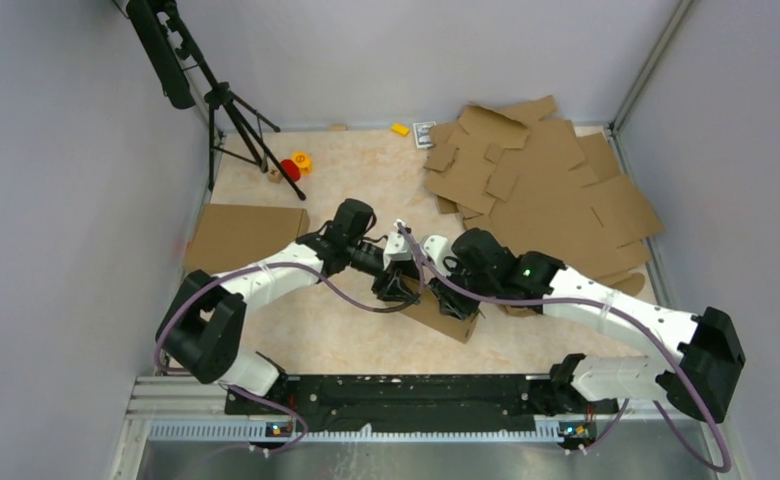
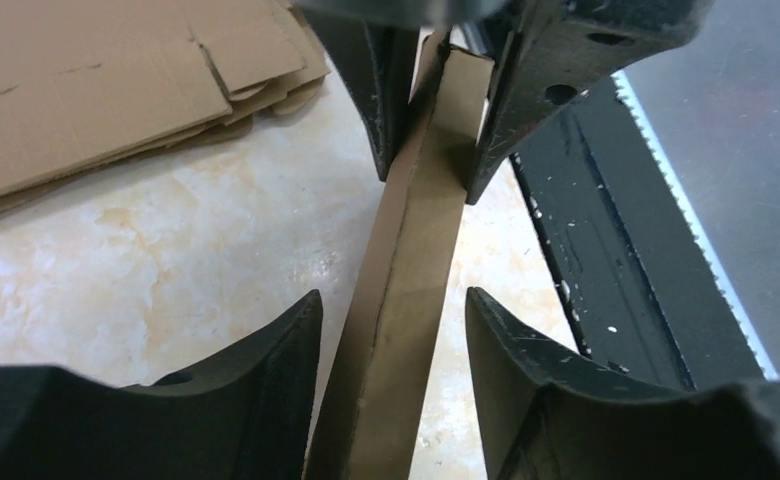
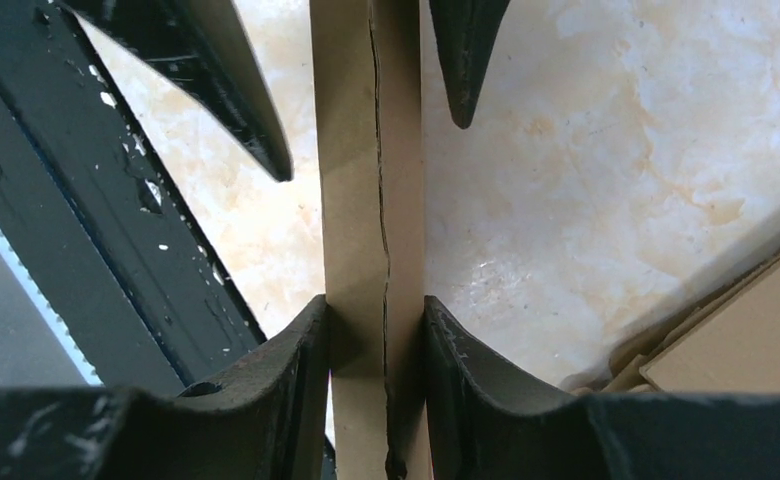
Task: Fold the paper box
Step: Close the paper box at the center of the board.
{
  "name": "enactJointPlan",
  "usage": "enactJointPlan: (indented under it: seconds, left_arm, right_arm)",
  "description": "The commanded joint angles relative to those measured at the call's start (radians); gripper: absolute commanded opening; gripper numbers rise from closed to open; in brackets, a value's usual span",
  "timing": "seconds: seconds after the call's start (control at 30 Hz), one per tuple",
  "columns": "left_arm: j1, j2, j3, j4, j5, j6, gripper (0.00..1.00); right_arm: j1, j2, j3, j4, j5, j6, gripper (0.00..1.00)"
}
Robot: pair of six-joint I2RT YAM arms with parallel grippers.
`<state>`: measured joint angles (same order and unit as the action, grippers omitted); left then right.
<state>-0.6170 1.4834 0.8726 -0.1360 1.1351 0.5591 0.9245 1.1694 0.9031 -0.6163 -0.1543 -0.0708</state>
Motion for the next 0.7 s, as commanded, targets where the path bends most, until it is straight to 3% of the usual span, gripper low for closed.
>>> enactJointPlan:
  seconds: [0.0, 0.1, 0.17, 0.33, 0.47, 0.67]
  left_arm:
    - [-0.018, -0.022, 0.003, -0.056, -0.091, 0.035, 0.52]
    - [-0.023, -0.062, -0.036, 0.038, -0.203, -0.032, 0.40]
    - [-0.028, -0.084, -0.053, 0.063, -0.254, -0.049, 0.38]
    - [-0.034, -0.112, -0.057, 0.072, -0.340, -0.083, 0.34]
    - [-0.041, -0.112, -0.053, 0.068, -0.400, -0.101, 0.34]
    - [-0.041, -0.078, -0.035, 0.044, -0.478, -0.106, 0.34]
  right_arm:
    - [0.012, 0.031, 0.018, 0.135, 0.021, -0.030, 0.31]
    - [0.012, 0.028, 0.024, 0.137, 0.066, -0.011, 0.46]
    - [0.012, 0.014, 0.028, 0.113, 0.101, 0.004, 0.55]
    - [0.010, -0.060, 0.035, 0.025, 0.190, 0.046, 0.66]
    - [0.010, -0.113, 0.075, -0.076, 0.280, 0.103, 0.66]
    - [-0.066, -0.113, 0.132, -0.214, 0.375, 0.202, 0.52]
